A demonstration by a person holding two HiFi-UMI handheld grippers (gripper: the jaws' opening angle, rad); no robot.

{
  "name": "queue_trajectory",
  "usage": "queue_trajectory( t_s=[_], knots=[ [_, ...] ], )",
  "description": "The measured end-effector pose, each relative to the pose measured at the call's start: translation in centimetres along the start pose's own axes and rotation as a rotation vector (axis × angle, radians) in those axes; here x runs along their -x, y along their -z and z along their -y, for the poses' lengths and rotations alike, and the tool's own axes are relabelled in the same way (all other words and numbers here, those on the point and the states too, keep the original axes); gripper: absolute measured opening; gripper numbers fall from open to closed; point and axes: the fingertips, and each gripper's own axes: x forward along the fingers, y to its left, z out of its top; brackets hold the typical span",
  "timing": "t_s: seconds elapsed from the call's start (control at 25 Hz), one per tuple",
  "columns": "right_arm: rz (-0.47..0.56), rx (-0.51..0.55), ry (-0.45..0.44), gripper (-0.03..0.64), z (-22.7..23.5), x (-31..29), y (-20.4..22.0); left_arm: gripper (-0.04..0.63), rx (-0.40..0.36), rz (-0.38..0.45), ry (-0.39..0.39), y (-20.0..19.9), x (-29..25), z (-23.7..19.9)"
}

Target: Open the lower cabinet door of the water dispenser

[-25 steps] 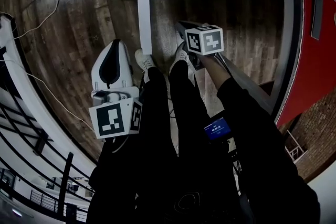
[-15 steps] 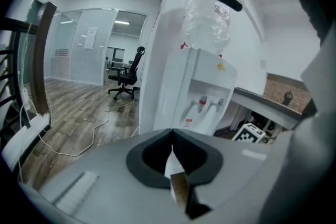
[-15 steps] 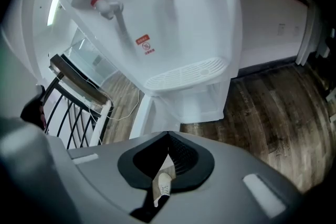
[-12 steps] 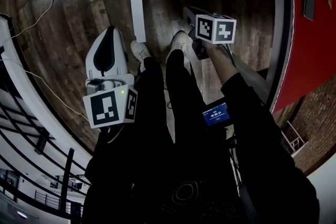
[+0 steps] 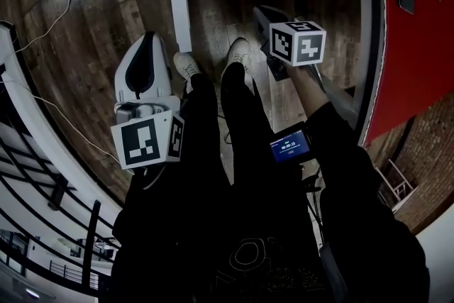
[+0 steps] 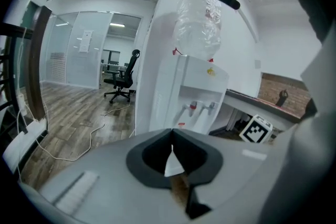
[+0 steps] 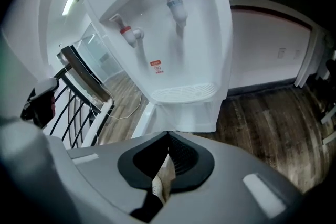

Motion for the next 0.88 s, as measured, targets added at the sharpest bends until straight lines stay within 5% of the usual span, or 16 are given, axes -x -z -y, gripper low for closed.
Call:
queue_trajectory(
  t_s=[0.24, 0.88],
  knots=[
    [0.062, 0.023, 0.028, -0.006, 0.2, 2.9, -2.3, 0.008, 0.005, 0.008, -0.005, -1.0, 0.3, -0.4],
    [0.319, -0.310, -0.087, -0.006, 1.4, 17.0, -10.2, 0.007, -0.004, 0.048, 0.047, -4.3, 0.5, 0.7]
  ],
)
